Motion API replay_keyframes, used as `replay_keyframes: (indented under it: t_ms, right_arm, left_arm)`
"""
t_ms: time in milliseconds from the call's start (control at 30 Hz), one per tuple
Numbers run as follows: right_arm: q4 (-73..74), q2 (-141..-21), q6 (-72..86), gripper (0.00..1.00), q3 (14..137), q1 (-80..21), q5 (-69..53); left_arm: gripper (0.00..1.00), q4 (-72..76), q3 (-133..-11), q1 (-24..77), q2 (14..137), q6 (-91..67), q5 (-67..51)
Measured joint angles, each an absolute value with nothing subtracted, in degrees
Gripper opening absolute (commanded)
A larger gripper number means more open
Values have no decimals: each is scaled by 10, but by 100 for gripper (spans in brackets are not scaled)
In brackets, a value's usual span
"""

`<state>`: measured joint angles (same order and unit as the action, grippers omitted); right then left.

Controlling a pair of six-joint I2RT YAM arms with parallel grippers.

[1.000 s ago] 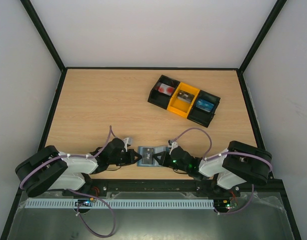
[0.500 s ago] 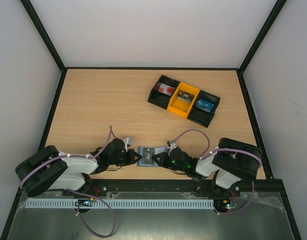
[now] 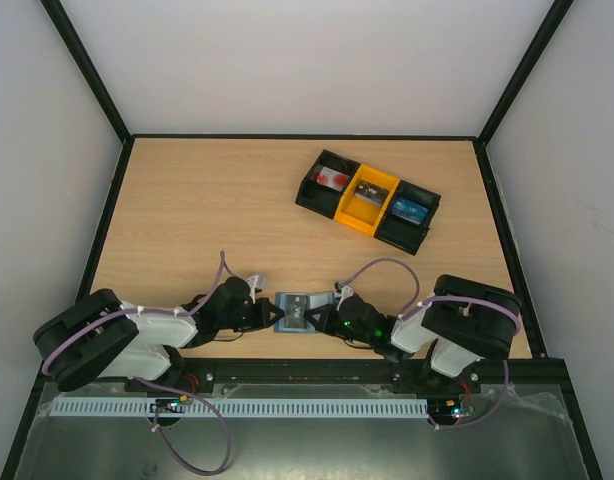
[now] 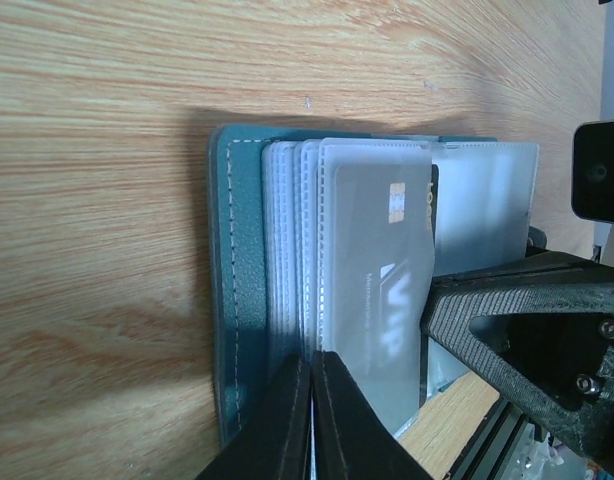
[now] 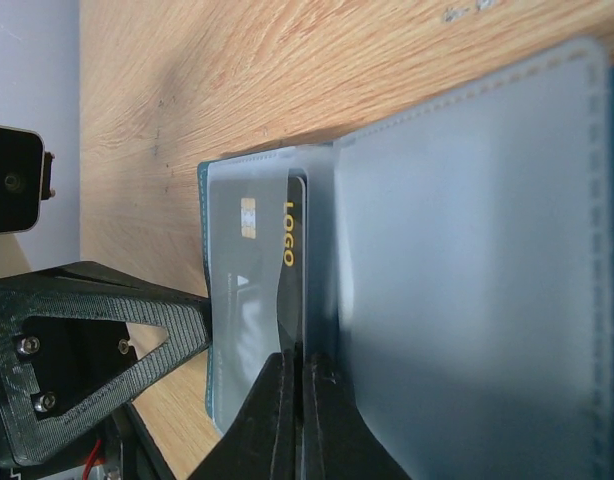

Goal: Take the credit cards out of the card holder

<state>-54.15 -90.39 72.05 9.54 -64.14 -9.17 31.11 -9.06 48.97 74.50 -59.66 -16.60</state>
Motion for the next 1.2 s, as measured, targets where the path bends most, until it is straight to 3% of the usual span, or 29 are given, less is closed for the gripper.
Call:
replay_keyframes:
  t_ms: [1033,1200]
  right_arm:
    - [-531,-849,720,2,62,-642,-79]
    - [-529,-851,725,13,62,-642,-79]
  left_arm:
    - [9,252,-85,499,693,-602,-134]
    - [9,251,-84,499,692,-603,-133]
